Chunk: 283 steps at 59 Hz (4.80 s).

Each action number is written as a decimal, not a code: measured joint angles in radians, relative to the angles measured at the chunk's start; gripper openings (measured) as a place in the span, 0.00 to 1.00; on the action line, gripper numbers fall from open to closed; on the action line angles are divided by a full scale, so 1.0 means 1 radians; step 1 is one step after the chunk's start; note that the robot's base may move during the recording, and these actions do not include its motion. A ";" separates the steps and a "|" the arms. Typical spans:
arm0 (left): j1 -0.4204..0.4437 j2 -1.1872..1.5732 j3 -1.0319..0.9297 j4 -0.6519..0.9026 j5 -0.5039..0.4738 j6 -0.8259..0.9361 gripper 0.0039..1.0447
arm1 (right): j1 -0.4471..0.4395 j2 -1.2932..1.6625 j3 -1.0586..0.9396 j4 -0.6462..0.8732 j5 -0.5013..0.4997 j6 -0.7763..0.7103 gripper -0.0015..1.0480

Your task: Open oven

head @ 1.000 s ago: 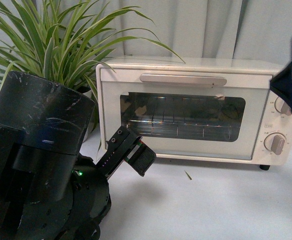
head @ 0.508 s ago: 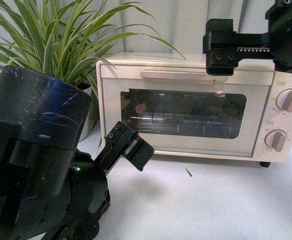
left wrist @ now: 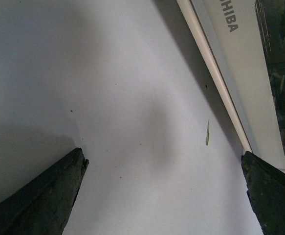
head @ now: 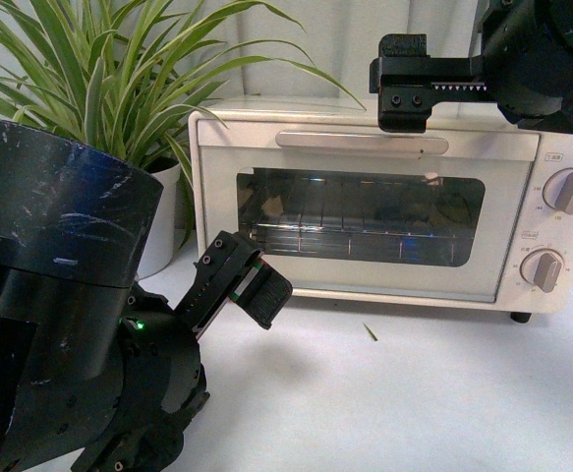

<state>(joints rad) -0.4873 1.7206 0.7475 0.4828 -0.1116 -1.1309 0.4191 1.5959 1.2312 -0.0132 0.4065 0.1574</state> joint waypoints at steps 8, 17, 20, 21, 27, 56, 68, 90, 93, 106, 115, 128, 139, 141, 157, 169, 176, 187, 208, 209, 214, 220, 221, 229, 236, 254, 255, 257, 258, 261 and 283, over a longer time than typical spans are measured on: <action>0.000 0.000 0.000 -0.001 0.000 0.000 0.94 | -0.007 0.014 0.005 -0.003 0.003 0.010 0.91; 0.000 -0.001 0.000 -0.005 -0.001 0.000 0.94 | -0.017 0.030 0.016 -0.006 0.006 0.031 0.91; 0.000 -0.001 0.000 -0.006 -0.001 0.000 0.94 | -0.019 0.032 0.017 -0.011 0.005 0.037 0.91; 0.000 -0.001 0.000 -0.006 -0.001 0.000 0.94 | -0.019 0.032 0.018 -0.013 0.005 0.039 0.91; -0.001 -0.002 0.000 -0.007 -0.001 0.000 0.94 | -0.023 0.036 0.033 -0.059 -0.003 0.051 0.91; -0.005 -0.002 0.000 -0.007 -0.010 0.000 0.94 | -0.017 -0.032 -0.051 -0.084 -0.115 0.029 0.91; -0.005 -0.002 0.000 -0.008 -0.010 0.000 0.94 | 0.003 -0.095 -0.159 -0.026 -0.163 0.035 0.91; -0.001 -0.011 -0.010 -0.013 -0.019 0.005 0.94 | 0.030 -0.372 -0.504 0.067 -0.305 0.079 0.91; -0.001 -0.017 -0.014 -0.025 -0.037 0.026 0.94 | 0.019 -0.443 -0.538 0.076 -0.311 0.093 0.91; -0.014 -0.035 -0.026 -0.078 -0.131 0.210 0.94 | -0.069 -0.608 -0.678 0.111 -0.335 0.120 0.91; -0.040 -0.027 -0.025 -0.094 -0.194 0.336 0.94 | -0.107 -0.613 -0.731 0.127 -0.371 0.131 0.91; -0.073 -0.007 -0.036 -0.098 -0.288 0.565 0.94 | -0.134 -0.615 -0.806 0.166 -0.388 0.131 0.91; -0.089 0.003 -0.064 -0.076 -0.333 0.792 0.94 | -0.132 -0.615 -0.844 0.185 -0.388 0.128 0.91; -0.094 0.003 -0.075 -0.065 -0.324 0.824 0.94 | -0.129 -0.615 -0.846 0.187 -0.385 0.128 0.91; -0.150 -0.094 -0.179 -0.024 -0.349 1.055 0.94 | -0.127 -0.644 -0.871 0.178 -0.402 0.117 0.91; -0.198 -0.267 -0.291 -0.063 -0.324 1.126 0.94 | -0.130 -0.740 -0.922 0.136 -0.401 0.103 0.91; -0.225 -0.376 -0.340 -0.081 -0.335 1.129 0.94 | -0.129 -0.832 -0.970 0.103 -0.399 0.102 0.91; -0.257 -0.602 -0.443 -0.099 -0.378 1.119 0.94 | -0.133 -1.038 -1.052 0.012 -0.402 0.105 0.91; -0.234 -1.079 -0.600 -0.189 -0.549 1.104 0.94 | -0.087 -1.405 -1.143 -0.156 -0.327 0.075 0.91; -0.233 -1.103 -0.605 -0.201 -0.556 1.103 0.94 | -0.086 -1.410 -1.144 -0.154 -0.327 0.075 0.91; -0.230 -1.198 -0.621 -0.241 -0.573 1.102 0.94 | -0.066 -1.427 -1.154 -0.122 -0.296 0.062 0.91; -0.220 -1.273 -0.628 -0.265 -0.586 1.097 0.94 | -0.055 -1.432 -1.156 -0.106 -0.276 0.045 0.91; -0.219 -1.276 -0.628 -0.265 -0.586 1.096 0.94 | -0.055 -1.433 -1.156 -0.106 -0.275 0.044 0.91; -0.217 -1.277 -0.628 -0.267 -0.586 1.095 0.94 | -0.034 -1.448 -1.176 -0.055 -0.209 0.008 0.88; -0.184 -1.400 -0.680 -0.264 -0.531 1.113 0.76 | -0.057 -1.518 -1.224 0.077 -0.068 -0.100 0.67; 0.190 -1.666 -0.735 -0.438 -0.171 1.123 0.05 | -0.330 -1.588 -1.224 0.014 -0.357 -0.155 0.01; 0.209 -1.672 -0.735 -0.441 -0.159 1.123 0.04 | -0.366 -1.589 -1.225 0.013 -0.392 -0.154 0.01; 0.238 -1.683 -0.735 -0.449 -0.123 1.123 0.04 | -0.399 -1.592 -1.225 0.013 -0.401 -0.154 0.01; 0.253 -1.689 -0.735 -0.453 -0.113 1.123 0.04 | -0.406 -1.592 -1.225 0.013 -0.399 -0.154 0.01; 0.279 -1.695 -0.735 -0.459 -0.087 1.123 0.04 | -0.415 -1.592 -1.225 0.012 -0.401 -0.154 0.01; 0.482 -1.717 -0.735 -0.483 0.109 1.124 0.04 | -0.416 -1.592 -1.225 0.012 -0.404 -0.154 0.01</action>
<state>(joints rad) -0.0055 0.0036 0.0128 0.0002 -0.0029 -0.0067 0.0032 0.0036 0.0067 -0.0010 0.0021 0.0032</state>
